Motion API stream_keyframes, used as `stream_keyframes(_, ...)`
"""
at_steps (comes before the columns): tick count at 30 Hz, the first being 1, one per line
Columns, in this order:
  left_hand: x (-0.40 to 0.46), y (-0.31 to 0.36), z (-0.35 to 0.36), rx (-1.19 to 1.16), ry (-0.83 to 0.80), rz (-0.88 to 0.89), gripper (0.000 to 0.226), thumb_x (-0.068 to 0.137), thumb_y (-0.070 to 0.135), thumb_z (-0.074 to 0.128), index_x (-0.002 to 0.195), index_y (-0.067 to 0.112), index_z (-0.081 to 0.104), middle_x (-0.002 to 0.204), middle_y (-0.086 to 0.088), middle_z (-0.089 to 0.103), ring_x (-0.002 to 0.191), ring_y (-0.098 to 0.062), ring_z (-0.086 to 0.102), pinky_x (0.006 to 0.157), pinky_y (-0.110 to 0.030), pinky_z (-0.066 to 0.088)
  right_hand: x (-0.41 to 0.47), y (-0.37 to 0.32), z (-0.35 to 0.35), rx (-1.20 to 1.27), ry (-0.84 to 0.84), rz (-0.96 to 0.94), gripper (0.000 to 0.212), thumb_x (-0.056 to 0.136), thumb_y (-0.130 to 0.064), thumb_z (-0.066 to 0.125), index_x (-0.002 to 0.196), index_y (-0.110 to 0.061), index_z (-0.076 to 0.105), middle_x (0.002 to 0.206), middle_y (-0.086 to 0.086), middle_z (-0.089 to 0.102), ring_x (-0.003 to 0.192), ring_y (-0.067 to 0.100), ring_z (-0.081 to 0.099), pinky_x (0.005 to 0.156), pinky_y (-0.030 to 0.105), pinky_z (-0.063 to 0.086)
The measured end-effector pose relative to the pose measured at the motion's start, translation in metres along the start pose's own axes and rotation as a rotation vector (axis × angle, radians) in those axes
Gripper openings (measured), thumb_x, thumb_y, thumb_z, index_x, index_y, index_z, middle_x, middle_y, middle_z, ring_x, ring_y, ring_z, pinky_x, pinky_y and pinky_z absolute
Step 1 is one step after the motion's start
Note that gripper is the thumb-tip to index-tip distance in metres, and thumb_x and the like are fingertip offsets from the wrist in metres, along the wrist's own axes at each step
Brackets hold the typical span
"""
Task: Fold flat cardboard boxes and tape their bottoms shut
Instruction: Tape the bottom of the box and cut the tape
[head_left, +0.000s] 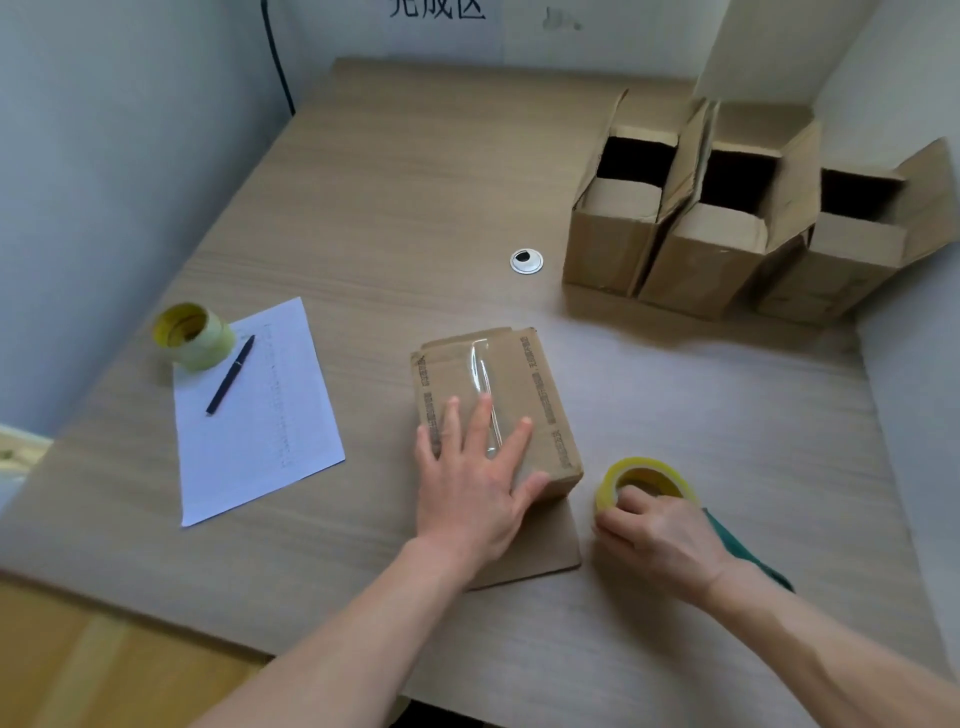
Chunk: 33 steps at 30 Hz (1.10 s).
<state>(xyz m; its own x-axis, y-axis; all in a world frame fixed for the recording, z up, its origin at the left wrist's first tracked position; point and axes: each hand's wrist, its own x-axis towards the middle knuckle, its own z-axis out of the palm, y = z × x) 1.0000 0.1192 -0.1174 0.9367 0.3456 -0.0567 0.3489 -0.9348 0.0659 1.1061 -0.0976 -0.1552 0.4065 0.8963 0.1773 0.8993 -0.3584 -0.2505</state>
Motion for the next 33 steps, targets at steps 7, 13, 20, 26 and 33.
stream_keyframes(7, 0.016, -0.042, -0.001, -0.027, 0.03, 0.162, 0.062, 0.088, 0.07, 0.028, 0.139, 0.041, 0.048, 0.155, -0.009, 0.037, 0.142, -0.041, 0.03, 0.108, -0.063, 0.026, 0.0, -0.008, 0.003, -0.046, 0.035, 0.108, 0.023, 0.089, -0.03, 0.058, 0.076, -0.017, 0.071, 0.061, 0.003, 0.052, 0.042, 0.028, 0.05, 0.031, 0.031, 0.039)
stream_keyframes(13, 0.031, -0.055, 0.0, -0.044, 0.046, 0.228, 0.061, 0.087, 0.071, 0.032, 0.138, 0.042, 0.048, 0.153, -0.008, 0.038, 0.142, -0.04, 0.029, 0.108, -0.063, 0.026, 0.008, -0.025, 0.006, -0.128, 0.028, 0.312, 0.021, 0.069, -0.02, 0.084, 0.069, -0.015, 0.063, 0.061, 0.004, 0.053, 0.043, 0.031, 0.052, 0.033, 0.031, 0.037)
stream_keyframes(20, 0.034, -0.057, 0.0, -0.046, 0.041, 0.231, 0.063, 0.085, 0.073, 0.029, 0.14, 0.045, 0.044, 0.157, -0.006, 0.032, 0.145, -0.038, 0.021, 0.111, -0.06, 0.019, 0.014, -0.046, 0.01, -0.26, 0.086, 0.497, 0.023, 0.07, -0.021, 0.083, 0.07, -0.015, 0.061, 0.059, 0.003, 0.058, 0.04, 0.033, 0.052, 0.037, 0.029, 0.033)
stream_keyframes(26, 0.034, -0.058, 0.001, -0.042, 0.024, 0.232, 0.066, 0.084, 0.074, 0.023, 0.143, 0.047, 0.038, 0.16, -0.003, 0.024, 0.148, -0.036, 0.014, 0.114, -0.058, 0.014, 0.008, -0.057, 0.018, -0.284, 0.023, 0.605, 0.025, 0.068, -0.023, 0.082, 0.072, -0.016, 0.058, 0.061, 0.004, 0.059, 0.041, 0.034, 0.053, 0.04, 0.029, 0.034)
stream_keyframes(33, 0.035, -0.06, 0.002, -0.045, -0.007, 0.247, 0.069, 0.083, 0.076, 0.018, 0.144, 0.048, 0.034, 0.161, -0.002, 0.021, 0.148, -0.035, 0.01, 0.114, -0.058, 0.01, 0.002, -0.07, 0.025, -0.308, -0.105, 0.659, 0.035, 0.061, -0.022, 0.084, 0.07, -0.017, 0.051, 0.054, 0.0, 0.055, 0.04, 0.03, 0.052, 0.045, 0.025, 0.021)
